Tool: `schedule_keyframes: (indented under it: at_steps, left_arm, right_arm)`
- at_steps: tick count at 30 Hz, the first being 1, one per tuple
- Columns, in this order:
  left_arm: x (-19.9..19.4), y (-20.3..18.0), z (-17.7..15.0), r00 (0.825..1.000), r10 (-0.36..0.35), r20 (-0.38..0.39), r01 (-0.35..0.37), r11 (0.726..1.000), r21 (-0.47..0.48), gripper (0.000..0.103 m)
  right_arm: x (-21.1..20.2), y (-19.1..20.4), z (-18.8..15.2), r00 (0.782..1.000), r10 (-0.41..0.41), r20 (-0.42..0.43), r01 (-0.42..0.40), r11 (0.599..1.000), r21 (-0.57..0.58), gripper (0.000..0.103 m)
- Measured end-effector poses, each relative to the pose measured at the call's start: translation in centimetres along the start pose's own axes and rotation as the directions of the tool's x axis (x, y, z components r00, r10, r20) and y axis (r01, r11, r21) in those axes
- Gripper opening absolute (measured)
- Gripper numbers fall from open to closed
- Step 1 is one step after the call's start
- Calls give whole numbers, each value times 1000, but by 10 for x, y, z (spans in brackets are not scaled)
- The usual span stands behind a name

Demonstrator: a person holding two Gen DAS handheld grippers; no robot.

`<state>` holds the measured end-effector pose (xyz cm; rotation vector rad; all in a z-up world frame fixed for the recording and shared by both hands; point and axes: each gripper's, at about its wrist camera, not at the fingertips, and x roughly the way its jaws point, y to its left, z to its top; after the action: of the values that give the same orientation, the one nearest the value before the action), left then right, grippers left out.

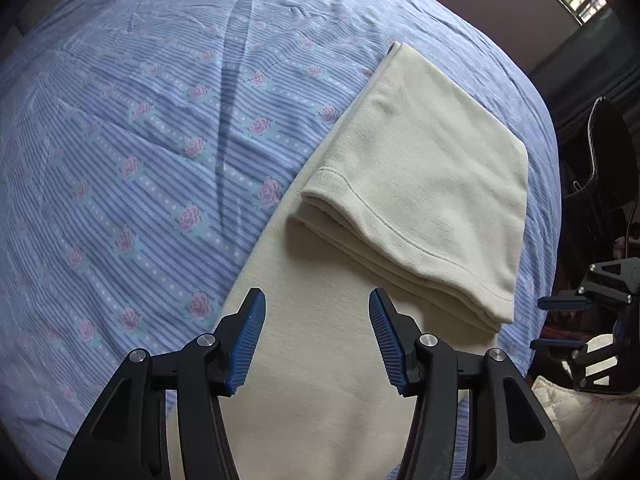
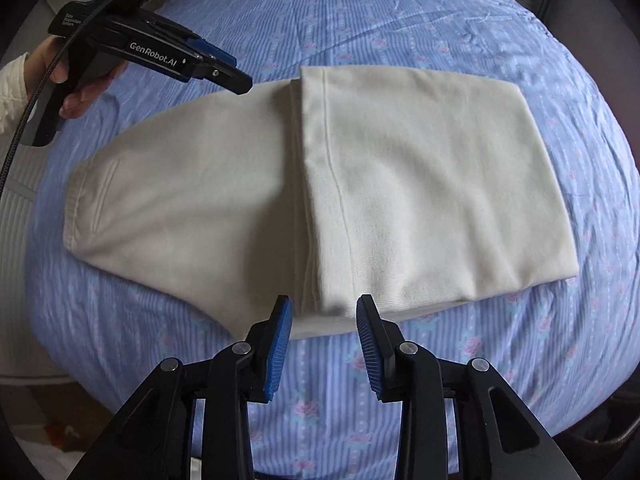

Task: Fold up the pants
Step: 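Lift the grasped edge with both tools and fold it over the trousers, then open both tools and release the folded trousers onto the bed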

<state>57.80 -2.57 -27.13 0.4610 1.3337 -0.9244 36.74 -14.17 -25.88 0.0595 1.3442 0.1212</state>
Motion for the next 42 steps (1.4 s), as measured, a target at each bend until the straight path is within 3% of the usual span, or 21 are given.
schedule_keyframes:
  at_steps: [3,7,10,13,16,18,22,27,30,32,34,36,37,39,42]
  left_arm:
    - [6,9,0,991,-115,62,124,979,-163,53]
    - [32,32,3,964,-223,144,263,875,-407,56]
    - [51,37,10,968,-206,141,249,843,-476,56]
    - [62,38,17,967,-199,157,253,804,-539,56]
    - [60,35,22,965,-189,182,259,794,-549,25]
    - [54,36,20,954,-206,219,295,782,-549,19]
    - [34,36,19,946,-195,260,305,806,-508,18]
    - [60,44,30,977,-145,157,206,832,-515,21]
    - [59,44,34,985,-119,126,167,843,-512,32]
    - [39,41,32,991,-31,129,92,860,-502,53]
    - [9,34,24,983,77,167,13,876,-483,64]
    - [-22,25,11,973,96,212,10,892,-451,65]
    - [-38,20,2,967,111,229,3,895,-445,67]
    - [-69,7,-23,951,154,267,-15,889,-458,70]
    - [-109,-16,-69,924,213,319,-14,850,-527,79]
  right_arm:
    - [-6,-6,-4,999,47,19,-48,996,77,35]
    - [-16,-42,-1,997,3,81,-24,965,261,35]
    - [-5,-71,4,998,-3,64,-21,928,372,35]
    - [10,-79,11,999,-3,48,-16,925,379,35]
    - [31,-68,17,1000,22,13,-25,941,338,35]
    - [46,-56,19,999,35,-16,-28,953,302,35]
    - [68,-36,23,997,48,-62,-31,966,255,35]
    - [75,-19,32,992,98,-75,-78,969,235,35]
    - [80,-15,33,992,88,-88,-67,973,219,35]
    - [76,-14,31,990,103,-100,-78,970,232,35]
    - [68,-12,28,987,121,-105,-93,967,239,35]
    - [53,-14,23,987,145,-76,-121,960,253,37]
    - [43,-13,20,987,154,-52,-135,955,262,47]
    - [21,-12,14,988,155,9,-151,951,270,59]
    - [-16,-8,7,987,141,79,-155,960,233,61]
